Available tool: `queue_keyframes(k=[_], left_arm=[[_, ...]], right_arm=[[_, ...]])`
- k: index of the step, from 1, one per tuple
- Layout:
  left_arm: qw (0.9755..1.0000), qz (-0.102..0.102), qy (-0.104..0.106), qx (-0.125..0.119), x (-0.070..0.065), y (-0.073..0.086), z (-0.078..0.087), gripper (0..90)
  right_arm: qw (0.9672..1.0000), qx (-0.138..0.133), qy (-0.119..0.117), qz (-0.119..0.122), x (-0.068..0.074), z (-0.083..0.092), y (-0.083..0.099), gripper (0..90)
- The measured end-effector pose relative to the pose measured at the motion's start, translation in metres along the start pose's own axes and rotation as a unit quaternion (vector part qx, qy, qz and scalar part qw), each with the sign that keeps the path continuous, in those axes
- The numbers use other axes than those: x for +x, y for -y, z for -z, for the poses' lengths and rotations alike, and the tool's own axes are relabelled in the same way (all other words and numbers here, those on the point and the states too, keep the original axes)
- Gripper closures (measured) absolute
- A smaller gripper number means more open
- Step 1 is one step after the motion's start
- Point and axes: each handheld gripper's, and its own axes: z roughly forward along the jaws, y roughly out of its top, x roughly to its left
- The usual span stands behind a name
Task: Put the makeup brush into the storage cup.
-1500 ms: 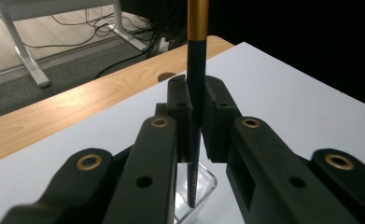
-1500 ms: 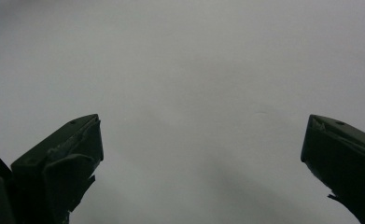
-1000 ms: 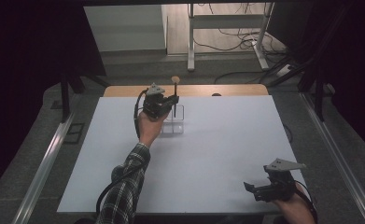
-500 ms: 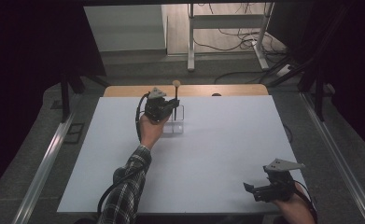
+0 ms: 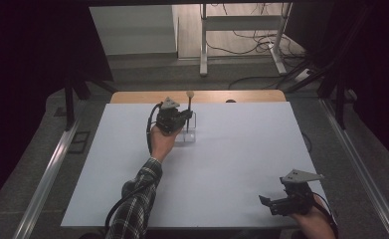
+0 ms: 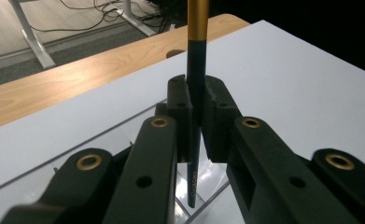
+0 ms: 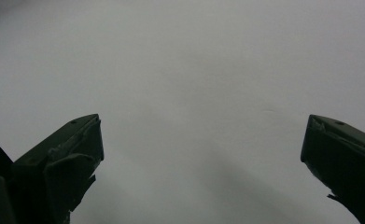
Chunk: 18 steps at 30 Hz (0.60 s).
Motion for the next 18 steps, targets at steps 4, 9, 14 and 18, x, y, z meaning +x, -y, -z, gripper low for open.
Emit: queue_keyframes(k=[4, 9, 14, 18], left_arm=[[1.0, 0.001, -0.001, 0.004, 0.0002, 0.0033, -0.0011, 82.8], [1.0, 0.0, 0.006, 0.008, -0.0001, 0.0064, -0.002, 81.0], [0.9999, 0.003, 0.014, 0.002, -0.0005, 0.0044, 0.0007, 55.1], [0.9999, -0.007, 0.01, 0.007, -0.0021, 0.0025, 0.0022, 41.9]], right_arm=[[1.0, 0.001, 0.001, 0.003, 0.0001, -0.0004, -0.0001, 0.0], [1.0, 0.004, 0.0, 0.004, 0.0007, -0.0008, -0.0003, 0.0], [1.0, 0.006, -0.001, 0.007, 0.0013, -0.0009, -0.0004, 0.0], [1.0, 0.005, -0.001, 0.007, 0.0016, -0.001, -0.0005, 0.0]])
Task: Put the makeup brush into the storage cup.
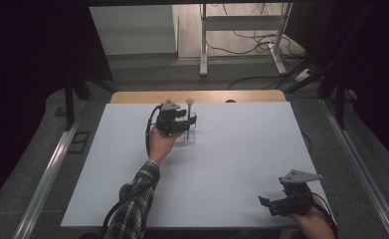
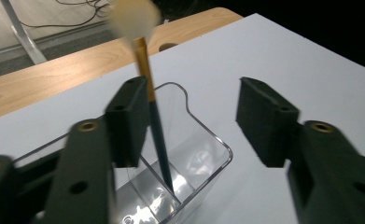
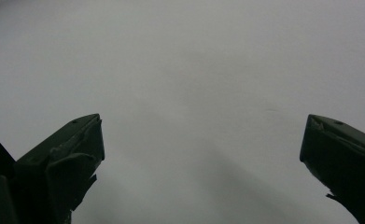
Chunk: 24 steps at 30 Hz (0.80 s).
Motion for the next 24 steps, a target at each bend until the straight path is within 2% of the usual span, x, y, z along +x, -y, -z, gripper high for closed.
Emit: queue_keyframes(k=[6, 8, 9, 12, 17, 24], left_arm=[[1.0, -0.002, 0.005, 0.008, 0.001, -0.002, 0.003, 25.4], [0.9997, 0.01, 0.019, 0.01, 0.003, -0.003, 0.004, 20.7], [0.9995, 0.017, 0.021, 0.014, 0.003, -0.003, 0.004, 15.1], [0.9994, 0.017, 0.023, 0.02, 0.003, -0.003, 0.005, 7.3], [0.999, -0.015, 0.027, 0.032, -0.002, -0.005, 0.008, 3.9], [0.9984, -0.019, 0.033, 0.042, -0.003, -0.006, 0.012, 2.0]], right_arm=[[1.0, 0.0, 0.001, 0.0, 0.0, 0.0, 0.0, 0.0], [1.0, 0.0, 0.001, 0.0, 0.0, 0.0, 0.0, 0.0], [1.0, 0.0, 0.001, 0.0, 0.0, 0.0, 0.0, 0.0], [1.0, 0.001, 0.001, 0.001, 0.0, 0.0, 0.0, 0.0], [1.0, 0.0, 0.0, 0.0, 0.0, 0.0, 0.0, 0.0], [1.0, 0.0, 0.0, 0.0, 0.0, 0.0, 0.0, 0.0]])
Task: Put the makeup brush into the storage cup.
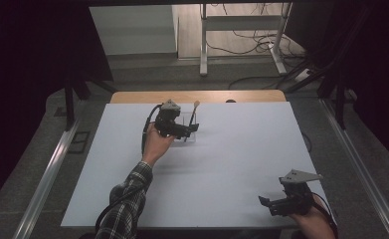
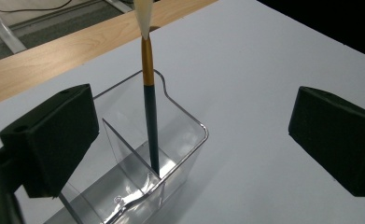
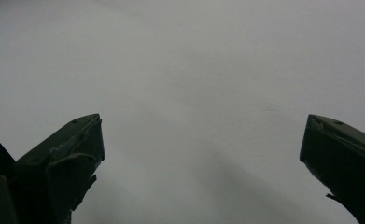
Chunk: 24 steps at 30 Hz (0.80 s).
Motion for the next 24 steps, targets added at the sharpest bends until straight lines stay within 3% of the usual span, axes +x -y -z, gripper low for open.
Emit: queue_keyframes(k=[19, 24], left_arm=[[0.9995, -0.029, 0.013, 0.004, -0.007, 0.004, 0.022, 0.0], [0.9992, -0.025, 0.029, 0.008, -0.006, 0.009, 0.027, 0.0]], right_arm=[[1.0, -0.001, 0.003, 0.001, 0.001, 0.0, 0.0, 0.0], [1.0, -0.001, 0.003, 0.006, 0.002, 0.0, 0.0, 0.0]])
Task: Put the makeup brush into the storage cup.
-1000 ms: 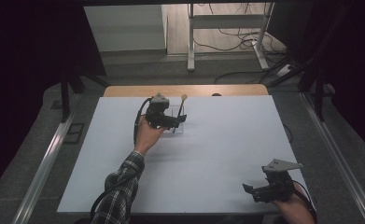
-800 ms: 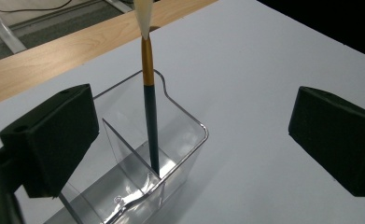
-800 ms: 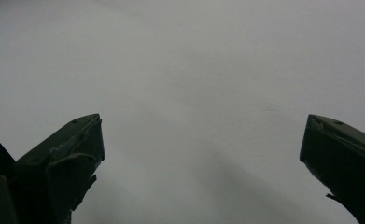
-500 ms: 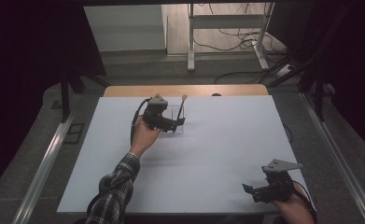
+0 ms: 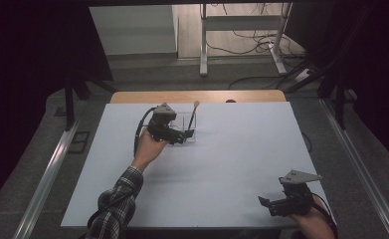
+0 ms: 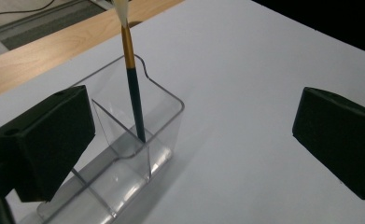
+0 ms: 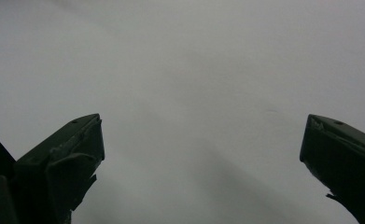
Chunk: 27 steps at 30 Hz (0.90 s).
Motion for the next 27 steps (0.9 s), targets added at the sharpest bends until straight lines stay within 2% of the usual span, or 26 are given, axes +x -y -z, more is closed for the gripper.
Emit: queue_keyframes(k=[11, 14, 19, 27], left_arm=[[1.0, -0.003, 0.003, -0.002, -0.005, 0.012, 0.012, 0.0], [0.9999, 0.002, 0.01, -0.007, -0.005, 0.017, 0.016, 0.1], [1.0, 0.001, 0.006, -0.007, -0.007, 0.027, 0.021, 0.3], [0.9997, 0.012, 0.007, -0.022, -0.007, 0.036, 0.031, 0.4]], right_arm=[[1.0, 0.0, 0.001, 0.0, 0.0, 0.0, 0.0, 0.0], [1.0, 0.0, 0.001, -0.001, 0.0, 0.0, 0.0, 0.0], [1.0, 0.0, 0.001, -0.001, 0.0, 0.0, 0.0, 0.0], [1.0, 0.003, 0.002, 0.0, 0.001, 0.0, 0.0, 0.0]])
